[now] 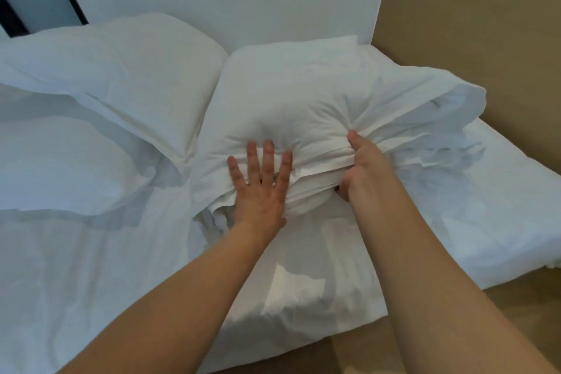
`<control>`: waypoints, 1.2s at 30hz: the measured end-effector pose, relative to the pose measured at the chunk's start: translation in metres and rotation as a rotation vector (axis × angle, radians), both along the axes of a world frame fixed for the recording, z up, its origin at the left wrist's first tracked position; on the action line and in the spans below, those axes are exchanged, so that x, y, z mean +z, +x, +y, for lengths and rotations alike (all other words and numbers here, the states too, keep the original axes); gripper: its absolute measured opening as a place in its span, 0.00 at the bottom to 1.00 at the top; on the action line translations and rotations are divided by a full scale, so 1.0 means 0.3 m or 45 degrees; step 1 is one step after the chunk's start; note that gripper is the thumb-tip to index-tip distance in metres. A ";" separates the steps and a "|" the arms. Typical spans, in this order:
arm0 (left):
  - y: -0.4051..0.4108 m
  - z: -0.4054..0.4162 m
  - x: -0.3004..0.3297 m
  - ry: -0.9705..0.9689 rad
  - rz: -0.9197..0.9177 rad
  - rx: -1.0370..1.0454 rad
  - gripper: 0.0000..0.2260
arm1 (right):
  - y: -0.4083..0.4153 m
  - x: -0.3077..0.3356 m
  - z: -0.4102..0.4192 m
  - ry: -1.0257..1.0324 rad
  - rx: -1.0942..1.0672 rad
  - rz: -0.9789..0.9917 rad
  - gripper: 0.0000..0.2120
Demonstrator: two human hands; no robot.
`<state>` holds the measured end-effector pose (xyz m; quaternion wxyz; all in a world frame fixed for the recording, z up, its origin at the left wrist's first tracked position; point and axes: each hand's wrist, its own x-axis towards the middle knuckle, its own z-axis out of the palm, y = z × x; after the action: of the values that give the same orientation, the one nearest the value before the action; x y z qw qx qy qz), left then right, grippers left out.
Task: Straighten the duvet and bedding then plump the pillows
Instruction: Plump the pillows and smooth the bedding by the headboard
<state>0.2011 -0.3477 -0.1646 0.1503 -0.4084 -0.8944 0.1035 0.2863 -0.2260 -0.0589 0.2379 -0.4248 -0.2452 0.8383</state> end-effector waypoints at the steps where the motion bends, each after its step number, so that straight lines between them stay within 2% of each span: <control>1: -0.009 0.015 -0.011 0.022 0.012 0.000 0.61 | -0.011 -0.003 0.006 0.011 0.014 0.004 0.12; 4: -0.071 0.044 -0.031 0.228 0.079 -0.107 0.44 | -0.032 -0.012 0.028 0.054 0.006 0.017 0.10; 6: -0.131 0.048 -0.025 0.349 0.135 -0.168 0.35 | -0.027 -0.025 0.051 0.180 0.063 -0.036 0.15; 8: -0.183 0.046 0.015 0.390 0.143 -0.170 0.36 | 0.012 -0.043 0.064 0.422 0.322 -0.253 0.18; 10: -0.222 0.044 0.074 0.406 0.121 -0.159 0.41 | 0.075 -0.057 0.052 0.763 0.582 -0.574 0.23; 12: -0.244 0.043 0.123 0.377 0.082 -0.156 0.44 | 0.124 -0.086 0.034 1.382 0.474 -0.893 0.25; 14: -0.252 0.037 0.145 0.330 0.066 -0.177 0.45 | 0.145 -0.110 0.009 2.240 0.203 -1.126 0.30; 16: -0.253 0.029 0.146 0.284 0.057 -0.176 0.45 | 0.137 -0.139 0.014 2.917 0.151 -1.259 0.46; 17: -0.253 0.026 0.146 0.275 0.051 -0.166 0.46 | 0.130 -0.151 0.032 3.085 0.226 -1.326 0.54; 20: -0.254 0.031 0.158 0.289 0.043 -0.155 0.47 | 0.088 -0.170 0.081 3.120 0.474 -1.445 0.68; 23: -0.260 0.061 0.190 0.275 0.000 -0.169 0.46 | 0.020 -0.165 0.061 3.095 0.566 -1.477 0.70; 27: -0.311 0.098 0.243 0.261 -0.153 -0.180 0.42 | -0.083 -0.148 0.039 3.004 0.471 -1.457 0.72; 32: -0.377 0.143 0.329 0.271 -0.292 -0.189 0.26 | -0.110 -0.151 0.114 3.035 0.549 -1.515 0.70; 36: -0.372 0.172 0.354 0.165 -0.326 -0.217 0.18 | -0.147 -0.115 0.202 3.112 0.392 -1.484 0.59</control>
<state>0.0893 -0.2962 -0.0582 0.0693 -0.4819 -0.8732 -0.0206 0.2423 -0.1653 -0.0936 0.2267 -0.2027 -0.9328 -0.1933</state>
